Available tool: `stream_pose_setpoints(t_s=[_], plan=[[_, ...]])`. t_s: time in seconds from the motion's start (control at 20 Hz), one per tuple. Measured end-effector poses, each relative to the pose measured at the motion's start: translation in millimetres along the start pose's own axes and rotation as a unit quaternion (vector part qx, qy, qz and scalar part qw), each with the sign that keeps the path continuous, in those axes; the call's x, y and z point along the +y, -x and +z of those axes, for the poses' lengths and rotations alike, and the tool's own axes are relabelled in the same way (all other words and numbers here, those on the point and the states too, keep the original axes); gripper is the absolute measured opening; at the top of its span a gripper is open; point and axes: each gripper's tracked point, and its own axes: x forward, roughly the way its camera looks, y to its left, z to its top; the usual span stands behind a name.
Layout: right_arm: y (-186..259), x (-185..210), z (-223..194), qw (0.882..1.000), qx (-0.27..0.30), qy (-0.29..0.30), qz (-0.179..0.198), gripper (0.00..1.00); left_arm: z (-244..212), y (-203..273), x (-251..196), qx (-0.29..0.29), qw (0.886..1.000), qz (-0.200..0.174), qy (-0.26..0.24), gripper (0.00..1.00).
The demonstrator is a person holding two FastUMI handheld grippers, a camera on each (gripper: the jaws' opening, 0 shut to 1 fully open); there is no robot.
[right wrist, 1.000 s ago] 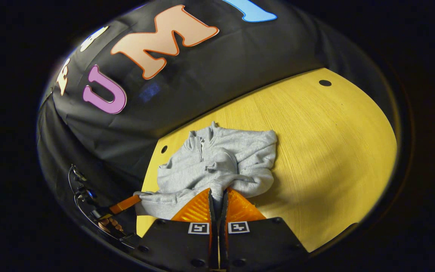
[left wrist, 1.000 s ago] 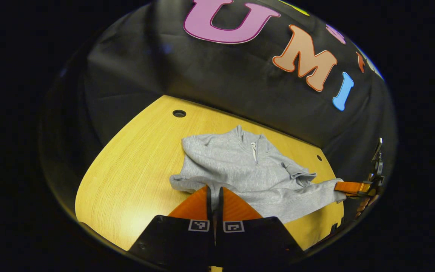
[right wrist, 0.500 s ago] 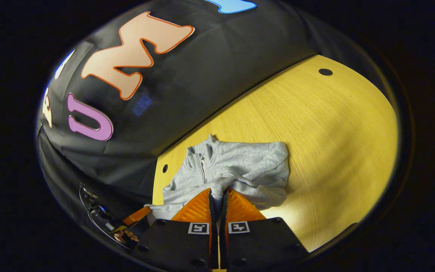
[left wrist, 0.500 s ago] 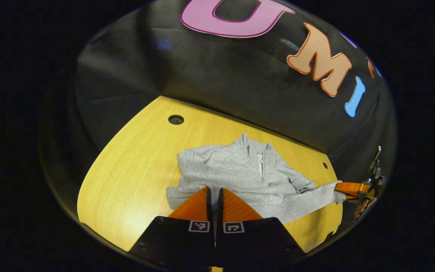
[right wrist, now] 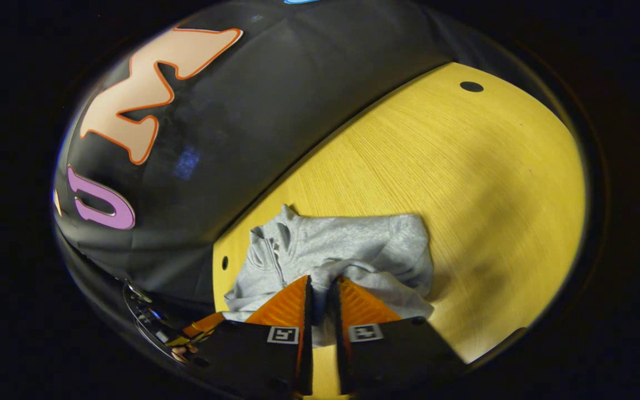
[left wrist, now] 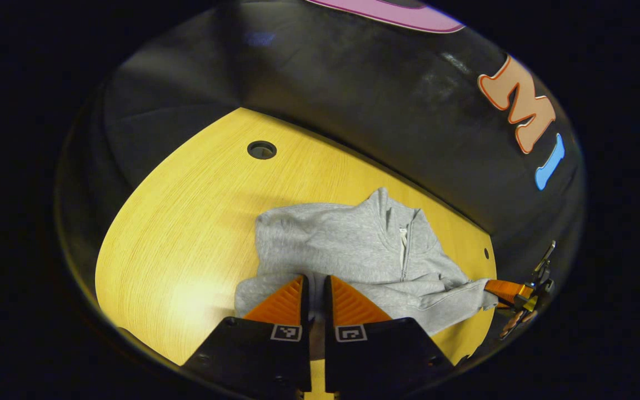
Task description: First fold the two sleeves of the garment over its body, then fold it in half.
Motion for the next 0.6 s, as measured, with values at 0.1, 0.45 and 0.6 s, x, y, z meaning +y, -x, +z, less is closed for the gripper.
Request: stream_pose_setpoints(t_s=[0.1,0.45,0.6], plan=[[-1,9,6,1.000,-0.013,-0.005,0.014,0.41,22,-2,-3,-0.036,0.999,-0.006,0.007,0.08],[4,21,36,0.991,-0.114,0.068,0.017,0.98,59,5,-13,-0.103,0.994,-0.005,-0.047,0.65],[23,28,60,0.977,-0.178,0.113,0.008,0.98,81,25,-18,-0.151,0.985,0.006,-0.085,0.94]])
